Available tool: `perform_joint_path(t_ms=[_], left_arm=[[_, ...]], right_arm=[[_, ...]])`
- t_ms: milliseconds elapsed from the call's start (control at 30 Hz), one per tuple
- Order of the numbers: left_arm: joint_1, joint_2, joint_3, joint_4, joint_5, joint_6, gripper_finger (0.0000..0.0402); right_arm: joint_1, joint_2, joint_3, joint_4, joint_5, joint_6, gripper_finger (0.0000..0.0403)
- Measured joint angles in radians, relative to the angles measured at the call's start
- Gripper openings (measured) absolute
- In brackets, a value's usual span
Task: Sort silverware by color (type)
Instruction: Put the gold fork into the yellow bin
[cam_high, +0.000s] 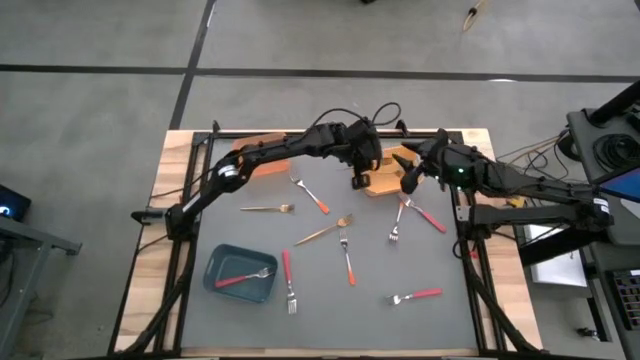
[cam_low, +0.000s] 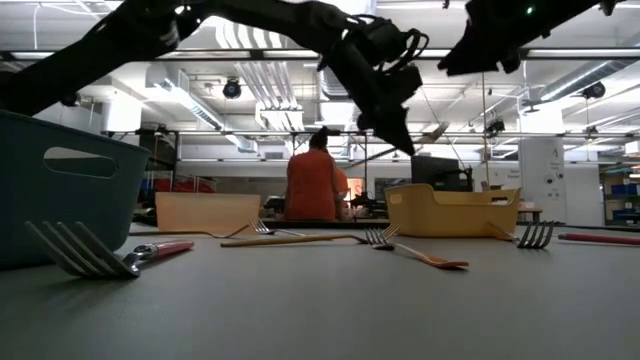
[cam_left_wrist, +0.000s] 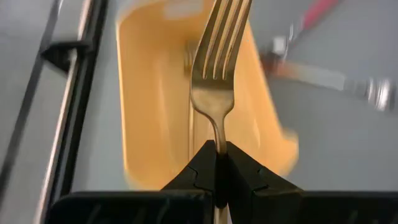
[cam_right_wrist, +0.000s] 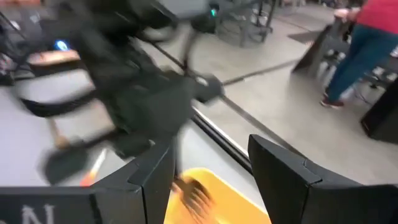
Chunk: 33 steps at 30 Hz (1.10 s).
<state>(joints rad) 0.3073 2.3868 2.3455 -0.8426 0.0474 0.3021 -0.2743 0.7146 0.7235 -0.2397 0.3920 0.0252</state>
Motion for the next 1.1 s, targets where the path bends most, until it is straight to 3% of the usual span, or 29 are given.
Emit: perform_joint_path(t_ms=[133,367,500,667,833,1100], left_arm=[[0.001,-0.031,-0.001,-0.168,-0.101,0.021,0.0000],[0.001,-0.041,-0.002,-0.294,-0.141,0.030,0.0000],[0.001,-0.042,-0.003,-0.337,-0.144,0.030,0.0000],[0.001,-0.048,-0.002,-0.410,-0.146,0.027,0.0000],[-0.004,-0.086,-0.002,-0.606,-0.176,-0.027,0.0000],[-0.035,-0.212,-0.016,-0.620,-0.215,-0.065,0.0000]], right_arm=[[-0.059,0.041,0.002,0.020,-0.028,0.001,0.0194],[-0.167,0.124,0.006,0.104,-0.335,0.039,0.0194],[-0.200,0.202,0.006,0.108,-0.451,0.068,0.0194],[-0.224,0.268,0.006,0.075,-0.461,0.174,0.0194],[-0.221,0.316,0.006,0.066,-0.497,0.322,0.0194],[-0.154,0.403,0.018,0.246,-0.562,0.446,0.0194]])
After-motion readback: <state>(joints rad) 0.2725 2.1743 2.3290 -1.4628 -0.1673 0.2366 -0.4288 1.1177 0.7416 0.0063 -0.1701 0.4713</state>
